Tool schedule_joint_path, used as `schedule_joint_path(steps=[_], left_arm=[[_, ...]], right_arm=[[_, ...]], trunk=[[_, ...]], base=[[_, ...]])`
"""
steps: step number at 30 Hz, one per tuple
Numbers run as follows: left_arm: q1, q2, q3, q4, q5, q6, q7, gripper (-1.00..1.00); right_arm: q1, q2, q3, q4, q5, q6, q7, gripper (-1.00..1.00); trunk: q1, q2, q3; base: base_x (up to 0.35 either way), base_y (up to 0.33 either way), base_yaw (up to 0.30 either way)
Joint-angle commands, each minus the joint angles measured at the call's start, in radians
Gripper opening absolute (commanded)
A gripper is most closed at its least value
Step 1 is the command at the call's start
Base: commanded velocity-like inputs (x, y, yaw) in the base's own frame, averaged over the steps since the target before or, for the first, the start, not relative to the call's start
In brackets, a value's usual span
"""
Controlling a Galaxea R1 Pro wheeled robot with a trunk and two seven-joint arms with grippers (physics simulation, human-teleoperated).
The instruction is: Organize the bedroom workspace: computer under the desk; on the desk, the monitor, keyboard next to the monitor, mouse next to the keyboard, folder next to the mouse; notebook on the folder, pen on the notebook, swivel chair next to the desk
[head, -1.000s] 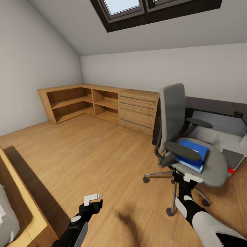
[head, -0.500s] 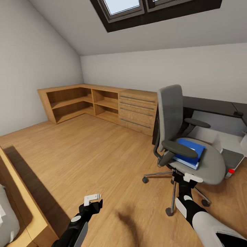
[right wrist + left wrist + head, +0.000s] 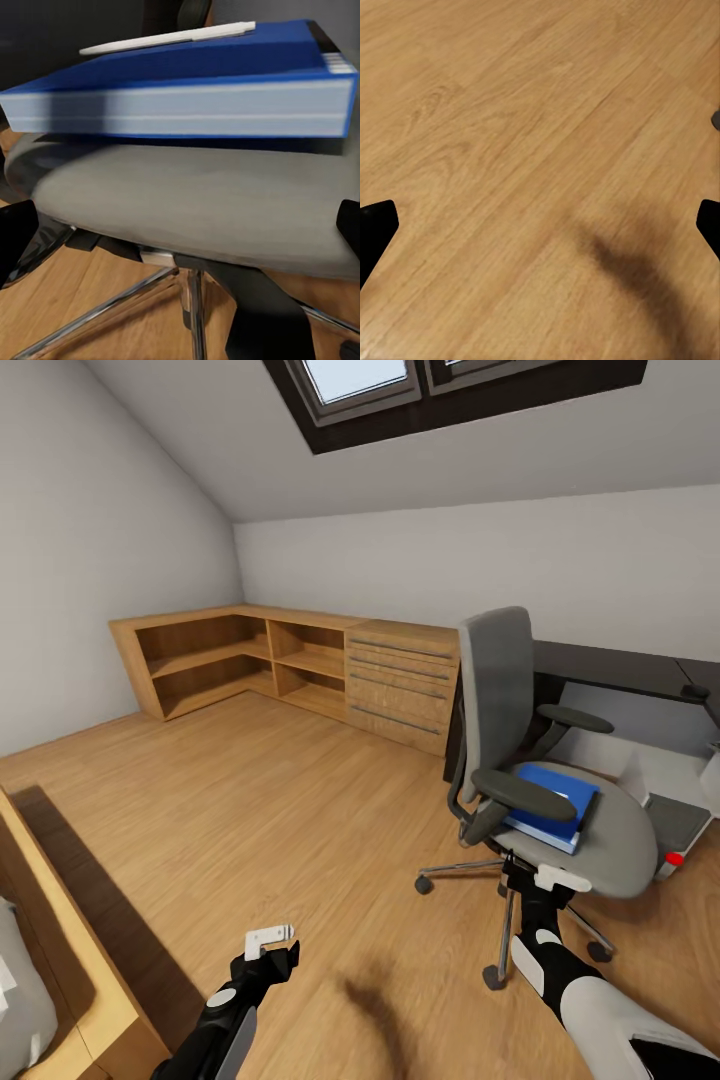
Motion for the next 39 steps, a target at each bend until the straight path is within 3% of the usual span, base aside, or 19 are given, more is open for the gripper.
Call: schedule_joint_path(steps=[1,10,39], left_arm=[[0.000,0.000,-0.001,-0.002,0.010,0.005,0.005,1.00],[0.000,-0.001,-0.001,-0.001,0.010,0.005,0.004,1.00],[0.000,0.000,-0.001,0.000,0.011,0.005,0.004,1.00]], right_arm=[[-0.001,0.000,0.003,0.001,-0.006,-0.004,0.000,1.00],[-0.001,0.007,0.002,0.004,-0.009,-0.004,0.000,1.00],[0.000,0.006,0.001,0.004,-0.010,-0.004,0.000,1.00]], trunk=[[0.000,0.000,-0.001],[0.000,0.000,0.000],[0.000,0.000,0.019]], base=[[0.000,0.000,0.000],[0.000,0.000,-0.091],[0.000,0.000,-0.256]])
